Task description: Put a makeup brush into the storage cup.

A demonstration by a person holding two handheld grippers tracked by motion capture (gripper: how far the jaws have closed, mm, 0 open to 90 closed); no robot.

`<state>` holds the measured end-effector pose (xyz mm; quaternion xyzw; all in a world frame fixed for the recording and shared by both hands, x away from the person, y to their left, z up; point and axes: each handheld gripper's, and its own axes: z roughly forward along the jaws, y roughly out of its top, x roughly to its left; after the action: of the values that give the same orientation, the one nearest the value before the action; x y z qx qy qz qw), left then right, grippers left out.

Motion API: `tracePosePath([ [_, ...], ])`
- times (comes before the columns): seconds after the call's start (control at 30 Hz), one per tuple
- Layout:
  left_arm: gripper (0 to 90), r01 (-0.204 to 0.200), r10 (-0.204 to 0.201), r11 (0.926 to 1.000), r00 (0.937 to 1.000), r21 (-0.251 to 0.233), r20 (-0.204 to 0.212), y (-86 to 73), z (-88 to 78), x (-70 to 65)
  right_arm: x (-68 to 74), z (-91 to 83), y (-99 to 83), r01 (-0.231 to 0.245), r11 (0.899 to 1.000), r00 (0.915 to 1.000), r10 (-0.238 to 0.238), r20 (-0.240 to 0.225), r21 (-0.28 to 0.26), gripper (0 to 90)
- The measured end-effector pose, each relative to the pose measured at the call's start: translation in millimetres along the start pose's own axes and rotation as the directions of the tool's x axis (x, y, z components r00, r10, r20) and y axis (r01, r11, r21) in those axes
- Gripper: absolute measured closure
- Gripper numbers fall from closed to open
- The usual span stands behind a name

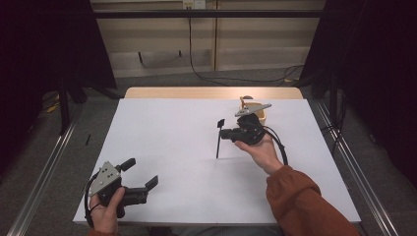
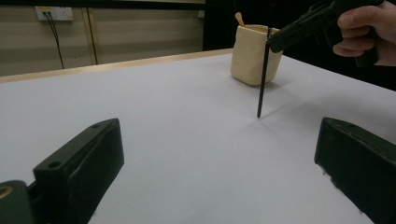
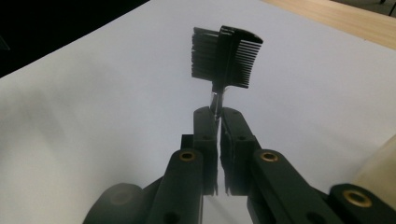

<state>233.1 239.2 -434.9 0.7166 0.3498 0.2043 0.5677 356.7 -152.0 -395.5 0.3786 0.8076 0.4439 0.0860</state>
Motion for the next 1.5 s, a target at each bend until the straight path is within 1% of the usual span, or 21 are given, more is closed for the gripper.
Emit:
tracePosePath([
  [0.17,1.3,-0.003,0.003,1.0000,1.0000,-0.001,0.000,0.1,-0.2,0.2,1.1,-0.8,-0.2,0.008,1.000,0.9999,-0.008,0.009,-0.006,85.5],
  [0.27,1.3,-0.003,0.003,1.0000,1.0000,-0.002,0.001,0.1,-0.1,0.0,1.1,-2.2,0.1,0.006,1.000,0.9999,-0.006,0.016,-0.022,85.5],
  [0.43,1.3,-0.003,0.003,1.0000,1.0000,-0.001,0.000,0.0,-0.2,0.2,0.5,-5.9,-0.1,0.003,0.999,0.9999,-0.002,0.013,-0.053,85.5],
  [0.67,1.3,-0.002,0.002,1.0000,1.0000,-0.001,0.000,0.0,-0.1,0.0,0.3,-11.7,-1.3,0.006,0.997,0.9999,-0.005,0.011,-0.083,85.5],
  [0.87,1.3,-0.003,0.003,1.0000,1.0000,-0.001,0.000,0.0,0.0,0.0,-0.3,-21.2,-1.7,0.010,0.991,0.9999,-0.008,0.013,-0.130,85.5],
  [1.07,1.3,-0.002,0.002,1.0000,1.0000,-0.001,-0.001,-0.1,0.0,0.2,-3.5,-31.1,-2.0,0.001,0.985,1.0000,0.000,0.009,-0.172,85.5],
  [1.13,1.3,0.000,0.000,1.0000,1.0000,0.000,-0.001,-0.1,0.0,0.0,-4.4,-34.6,-2.1,-0.006,0.982,0.9999,0.009,0.014,-0.186,85.5],
  [1.27,1.3,-0.003,0.003,1.0000,1.0000,0.000,-0.001,-0.1,-0.2,0.2,-6.8,-40.6,-2.6,-0.017,0.979,0.9995,0.022,0.021,-0.203,85.5],
  [1.33,1.3,0.002,-0.002,1.0000,1.0000,0.000,-0.001,-0.2,0.1,0.0,-7.8,-44.3,-2.9,-0.020,0.977,0.9994,0.025,0.023,-0.214,85.5],
  [1.5,1.3,-0.001,0.001,1.0000,1.0000,-0.001,-0.002,-0.1,0.1,0.1,-8.5,-51.0,-3.4,-0.012,0.974,0.9996,0.017,0.024,-0.228,85.5],
])
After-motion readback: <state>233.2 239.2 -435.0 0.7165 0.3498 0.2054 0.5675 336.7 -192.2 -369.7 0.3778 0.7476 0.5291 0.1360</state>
